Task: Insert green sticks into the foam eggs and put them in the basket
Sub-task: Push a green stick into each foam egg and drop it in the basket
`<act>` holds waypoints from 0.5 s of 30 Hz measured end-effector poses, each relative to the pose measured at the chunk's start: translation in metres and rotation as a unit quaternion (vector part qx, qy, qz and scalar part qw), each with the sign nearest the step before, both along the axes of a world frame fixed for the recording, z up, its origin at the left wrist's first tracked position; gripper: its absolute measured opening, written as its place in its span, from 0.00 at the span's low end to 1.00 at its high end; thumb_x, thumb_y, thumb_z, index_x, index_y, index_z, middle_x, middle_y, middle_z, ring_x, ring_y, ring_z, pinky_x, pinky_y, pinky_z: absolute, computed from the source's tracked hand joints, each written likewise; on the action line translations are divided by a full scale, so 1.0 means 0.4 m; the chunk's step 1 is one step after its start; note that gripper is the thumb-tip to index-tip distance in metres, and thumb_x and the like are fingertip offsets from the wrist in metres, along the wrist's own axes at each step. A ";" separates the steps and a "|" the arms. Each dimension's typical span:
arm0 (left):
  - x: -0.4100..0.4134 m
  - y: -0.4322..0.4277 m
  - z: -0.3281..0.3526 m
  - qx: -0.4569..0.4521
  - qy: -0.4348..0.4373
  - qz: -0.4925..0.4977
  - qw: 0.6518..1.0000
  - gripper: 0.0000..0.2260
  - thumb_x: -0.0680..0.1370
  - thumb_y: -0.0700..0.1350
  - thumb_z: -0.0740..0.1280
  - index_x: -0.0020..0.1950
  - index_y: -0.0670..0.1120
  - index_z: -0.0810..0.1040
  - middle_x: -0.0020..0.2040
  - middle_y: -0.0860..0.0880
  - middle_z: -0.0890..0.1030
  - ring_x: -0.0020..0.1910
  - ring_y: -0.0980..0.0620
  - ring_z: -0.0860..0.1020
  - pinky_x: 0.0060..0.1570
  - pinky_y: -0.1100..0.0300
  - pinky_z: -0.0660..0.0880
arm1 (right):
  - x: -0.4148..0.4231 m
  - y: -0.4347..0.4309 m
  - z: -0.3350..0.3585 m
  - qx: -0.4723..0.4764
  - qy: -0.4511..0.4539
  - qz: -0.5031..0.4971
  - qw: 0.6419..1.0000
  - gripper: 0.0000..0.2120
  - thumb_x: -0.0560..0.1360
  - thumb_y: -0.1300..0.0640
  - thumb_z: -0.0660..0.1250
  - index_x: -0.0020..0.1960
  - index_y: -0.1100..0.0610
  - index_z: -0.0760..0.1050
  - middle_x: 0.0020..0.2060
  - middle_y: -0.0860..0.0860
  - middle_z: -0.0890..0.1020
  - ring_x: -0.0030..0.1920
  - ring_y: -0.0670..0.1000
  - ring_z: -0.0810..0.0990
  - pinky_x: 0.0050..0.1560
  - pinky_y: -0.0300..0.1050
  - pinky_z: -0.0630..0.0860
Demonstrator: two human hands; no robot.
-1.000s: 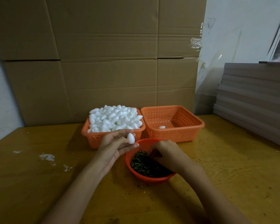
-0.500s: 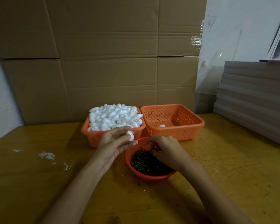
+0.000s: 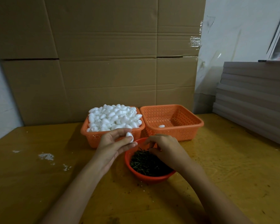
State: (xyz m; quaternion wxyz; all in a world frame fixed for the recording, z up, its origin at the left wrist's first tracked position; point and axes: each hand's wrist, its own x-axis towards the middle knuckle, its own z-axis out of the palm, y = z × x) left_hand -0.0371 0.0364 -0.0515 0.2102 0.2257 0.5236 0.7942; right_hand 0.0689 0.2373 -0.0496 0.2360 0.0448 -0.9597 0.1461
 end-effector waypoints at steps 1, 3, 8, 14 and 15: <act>-0.001 0.000 -0.001 0.000 0.002 -0.003 1.000 0.17 0.68 0.38 0.80 0.56 0.44 0.88 0.57 0.40 0.87 0.54 0.36 0.87 0.46 0.59 0.85 | -0.001 0.000 0.000 0.000 0.004 -0.002 1.000 0.15 0.76 0.61 0.76 0.60 0.49 0.83 0.52 0.43 0.84 0.50 0.43 0.81 0.44 0.28 0.70; -0.003 0.001 -0.002 0.003 0.005 -0.008 1.000 0.19 0.68 0.38 0.81 0.59 0.44 0.88 0.57 0.41 0.87 0.54 0.36 0.87 0.47 0.58 0.85 | -0.001 0.000 0.002 0.000 0.011 -0.005 1.000 0.15 0.76 0.61 0.75 0.60 0.48 0.83 0.51 0.43 0.83 0.50 0.43 0.81 0.44 0.30 0.71; -0.004 0.001 -0.004 0.007 0.000 -0.008 1.000 0.17 0.67 0.37 0.81 0.56 0.43 0.88 0.59 0.40 0.87 0.54 0.35 0.87 0.47 0.58 0.85 | 0.004 -0.001 0.004 0.002 0.022 -0.005 1.000 0.15 0.76 0.61 0.75 0.60 0.49 0.83 0.52 0.44 0.84 0.51 0.45 0.81 0.49 0.40 0.77; -0.006 0.002 -0.007 0.007 0.007 -0.016 1.000 0.17 0.68 0.35 0.80 0.56 0.39 0.87 0.60 0.39 0.86 0.56 0.34 0.87 0.48 0.57 0.85 | 0.005 -0.003 0.007 -0.003 0.023 -0.004 1.000 0.14 0.77 0.61 0.74 0.61 0.49 0.82 0.51 0.45 0.84 0.50 0.45 0.82 0.50 0.45 0.80; -0.006 0.002 -0.007 0.006 0.011 -0.017 1.000 0.16 0.68 0.35 0.80 0.56 0.39 0.87 0.60 0.40 0.86 0.56 0.34 0.86 0.49 0.57 0.85 | 0.005 -0.003 0.007 -0.002 0.024 -0.006 1.000 0.14 0.77 0.61 0.74 0.60 0.49 0.82 0.51 0.45 0.84 0.50 0.45 0.82 0.49 0.45 0.80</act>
